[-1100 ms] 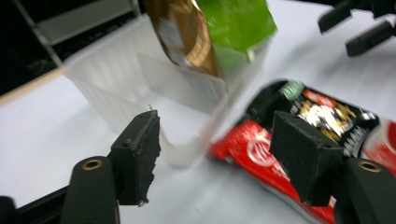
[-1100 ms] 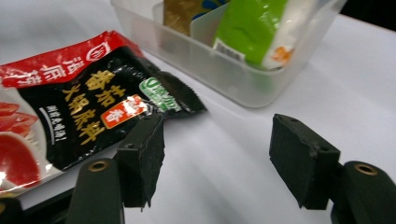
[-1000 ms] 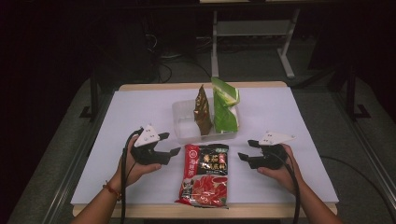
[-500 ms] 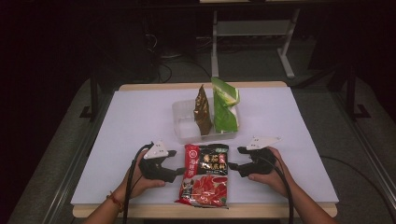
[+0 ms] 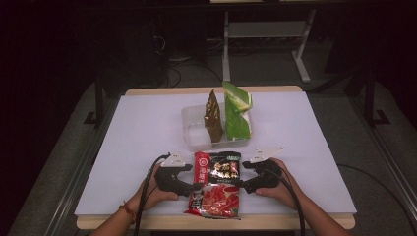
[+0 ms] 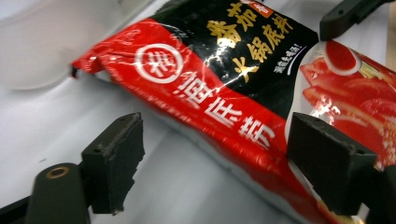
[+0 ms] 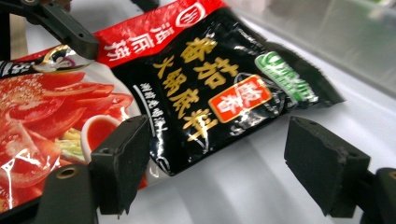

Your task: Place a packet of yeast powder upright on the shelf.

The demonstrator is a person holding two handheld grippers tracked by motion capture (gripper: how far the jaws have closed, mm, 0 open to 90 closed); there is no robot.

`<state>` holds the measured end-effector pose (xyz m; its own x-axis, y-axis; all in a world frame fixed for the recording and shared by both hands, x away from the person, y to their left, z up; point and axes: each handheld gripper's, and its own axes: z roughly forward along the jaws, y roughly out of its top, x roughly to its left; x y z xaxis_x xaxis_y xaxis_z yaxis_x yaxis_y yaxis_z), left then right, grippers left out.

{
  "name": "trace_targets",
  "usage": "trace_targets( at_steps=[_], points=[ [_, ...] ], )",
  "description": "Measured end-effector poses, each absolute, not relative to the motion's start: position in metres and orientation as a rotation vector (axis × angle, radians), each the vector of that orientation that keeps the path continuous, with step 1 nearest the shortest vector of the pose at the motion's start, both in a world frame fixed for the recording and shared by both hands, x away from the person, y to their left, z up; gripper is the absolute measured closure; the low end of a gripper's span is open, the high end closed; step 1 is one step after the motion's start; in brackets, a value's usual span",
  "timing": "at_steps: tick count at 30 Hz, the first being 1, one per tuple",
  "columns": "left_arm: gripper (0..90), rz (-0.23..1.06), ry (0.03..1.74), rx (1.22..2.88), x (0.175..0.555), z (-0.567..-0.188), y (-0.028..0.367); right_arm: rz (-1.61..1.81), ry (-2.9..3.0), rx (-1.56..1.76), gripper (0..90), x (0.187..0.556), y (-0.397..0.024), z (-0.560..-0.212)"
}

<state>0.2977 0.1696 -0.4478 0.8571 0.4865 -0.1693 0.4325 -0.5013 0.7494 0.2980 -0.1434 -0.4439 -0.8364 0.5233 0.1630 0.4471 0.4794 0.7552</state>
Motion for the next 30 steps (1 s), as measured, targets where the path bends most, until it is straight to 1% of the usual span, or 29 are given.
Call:
trace_targets(
  at_steps=[4,6,9,13,15,17,21,22,24,27,28,30],
  points=[
    [15.4,0.047,0.692,2.170,0.302,-0.451,0.165,1.287,2.655,0.859,22.1,0.298,-0.140,-0.447],
    [13.6,0.005,0.716,2.159,0.306,-0.454,0.165,1.300,2.669,0.864,22.2,0.298,-0.139,-0.448],
    [13.4,-0.003,0.718,2.159,0.307,-0.454,0.164,1.301,2.678,0.861,20.7,0.298,-0.137,-0.449],
    [6.4,-0.016,0.704,2.179,0.309,-0.454,0.159,1.313,2.676,0.876,19.2,0.299,-0.135,-0.450],
    [0.4,-0.025,0.693,2.200,0.309,-0.454,0.153,1.296,2.677,0.886,18.7,0.300,-0.133,-0.451],
    [0.0,-0.016,0.687,2.224,0.309,-0.453,0.149,1.282,2.681,0.883,18.3,0.300,-0.131,-0.451],
    [0.0,-0.063,0.719,2.206,0.313,-0.452,0.148,1.285,2.685,0.911,17.7,0.301,-0.130,-0.452],
    [0.0,-0.084,0.740,2.191,0.315,-0.451,0.149,1.316,2.721,0.974,18.4,0.305,-0.131,-0.456],
    [0.0,-0.091,0.749,2.184,0.316,-0.451,0.149,1.305,2.726,0.967,18.5,0.305,-0.130,-0.455],
    [0.0,-0.072,0.747,2.186,0.315,-0.452,0.147,1.274,2.739,0.956,14.9,0.305,-0.124,-0.454],
    [0.0,-0.036,0.742,2.198,0.312,-0.452,0.145,1.278,2.738,0.944,15.3,0.305,-0.122,-0.454],
    [0.0,-0.020,0.740,2.202,0.310,-0.453,0.144,1.292,2.739,0.925,16.1,0.305,-0.120,-0.454]
  ],
)
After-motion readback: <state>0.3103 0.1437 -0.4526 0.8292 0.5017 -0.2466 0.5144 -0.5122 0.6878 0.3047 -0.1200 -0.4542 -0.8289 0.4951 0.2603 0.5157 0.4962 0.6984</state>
